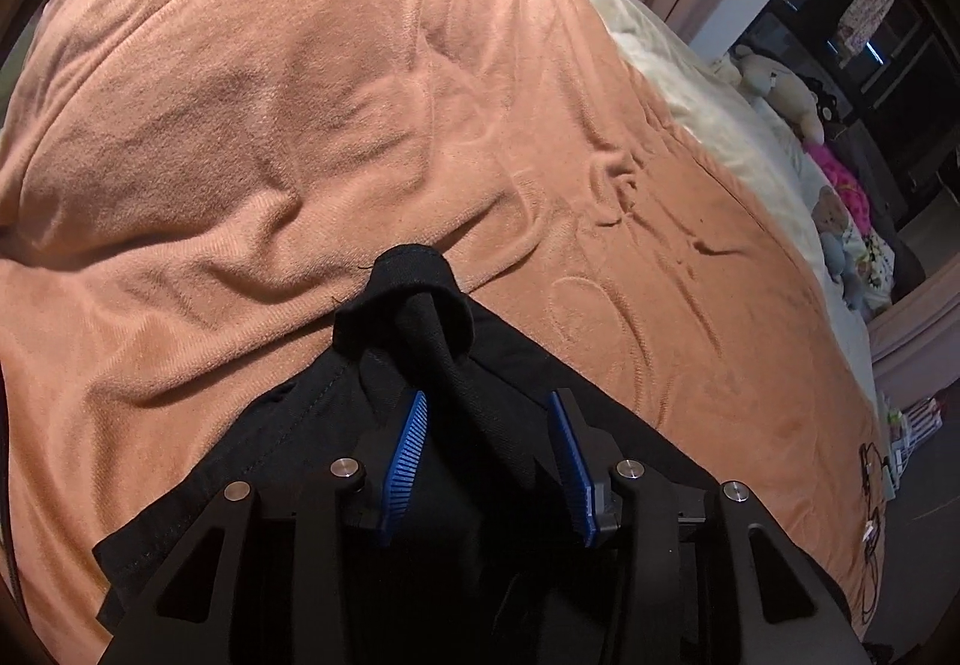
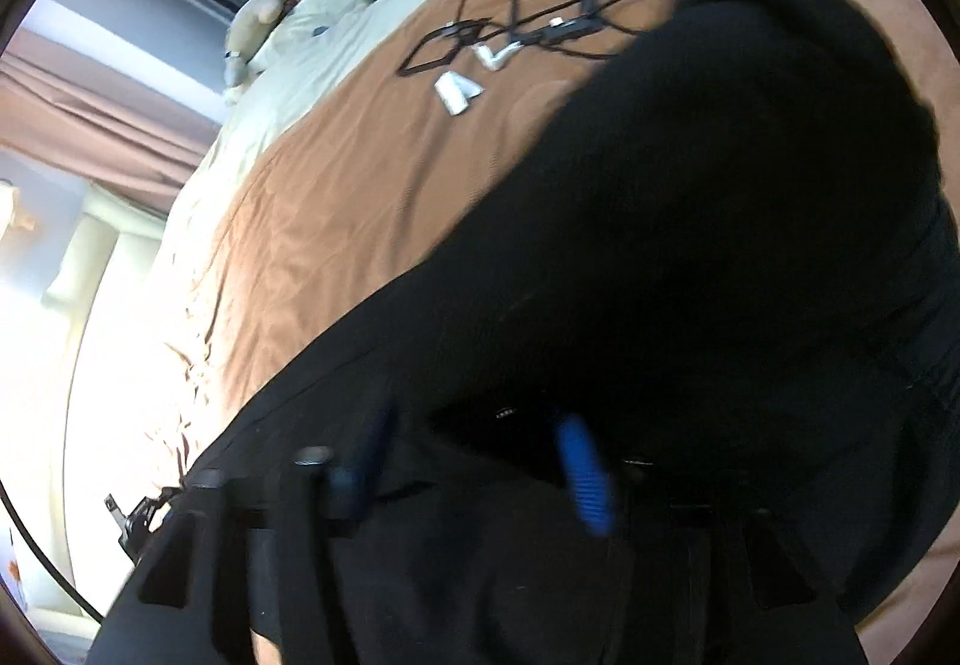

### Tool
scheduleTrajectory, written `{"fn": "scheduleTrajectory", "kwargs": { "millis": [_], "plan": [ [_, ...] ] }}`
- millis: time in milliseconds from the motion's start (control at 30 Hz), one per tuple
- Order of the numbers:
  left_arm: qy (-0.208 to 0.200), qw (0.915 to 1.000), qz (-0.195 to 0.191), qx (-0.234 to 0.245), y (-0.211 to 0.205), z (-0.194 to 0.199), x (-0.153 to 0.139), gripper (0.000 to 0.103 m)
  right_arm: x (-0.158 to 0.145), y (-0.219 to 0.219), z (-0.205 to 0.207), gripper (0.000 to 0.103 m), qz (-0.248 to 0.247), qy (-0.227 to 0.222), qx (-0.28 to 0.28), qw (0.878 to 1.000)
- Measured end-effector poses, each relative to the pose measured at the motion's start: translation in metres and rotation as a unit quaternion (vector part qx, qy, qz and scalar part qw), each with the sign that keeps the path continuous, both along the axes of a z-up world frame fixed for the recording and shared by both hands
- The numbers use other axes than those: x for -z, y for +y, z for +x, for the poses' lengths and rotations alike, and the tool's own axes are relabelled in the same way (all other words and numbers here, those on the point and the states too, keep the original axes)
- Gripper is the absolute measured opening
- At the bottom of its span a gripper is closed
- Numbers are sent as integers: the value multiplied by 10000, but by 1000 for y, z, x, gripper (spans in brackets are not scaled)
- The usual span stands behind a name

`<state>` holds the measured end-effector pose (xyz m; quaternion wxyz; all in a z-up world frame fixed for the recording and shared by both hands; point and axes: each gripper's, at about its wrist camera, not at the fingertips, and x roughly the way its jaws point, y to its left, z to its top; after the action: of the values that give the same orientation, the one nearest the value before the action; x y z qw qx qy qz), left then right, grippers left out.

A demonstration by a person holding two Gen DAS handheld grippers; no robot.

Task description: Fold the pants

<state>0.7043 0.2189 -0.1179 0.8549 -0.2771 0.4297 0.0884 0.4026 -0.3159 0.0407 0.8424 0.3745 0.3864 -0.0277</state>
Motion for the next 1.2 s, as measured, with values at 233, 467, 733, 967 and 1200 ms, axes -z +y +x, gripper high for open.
{"fn": "scheduleTrajectory", "kwargs": {
  "millis": [233, 467, 733, 967, 1200],
  "plan": [
    [107, 9999, 18, -67, 3, 7, 2, 4, 10, -9, 9, 57, -550, 392, 103, 9977],
    [23, 9998, 61, -160, 10, 14, -3, 2, 8, -27, 25, 3, -526, 183, 364, 9978],
    [229, 9994, 110, -253, 6, 38, 7, 2, 16, -40, 54, 2, -225, 65, 655, 9976],
    [452, 9981, 345, -222, 0, 55, 22, 3, 20, -37, 65, 3, -323, 130, 690, 9970],
    [182, 9992, 346, -19, 1, 43, 4, 77, -17, -33, 32, 84, -451, -623, 612, 9952]
  ]
}}
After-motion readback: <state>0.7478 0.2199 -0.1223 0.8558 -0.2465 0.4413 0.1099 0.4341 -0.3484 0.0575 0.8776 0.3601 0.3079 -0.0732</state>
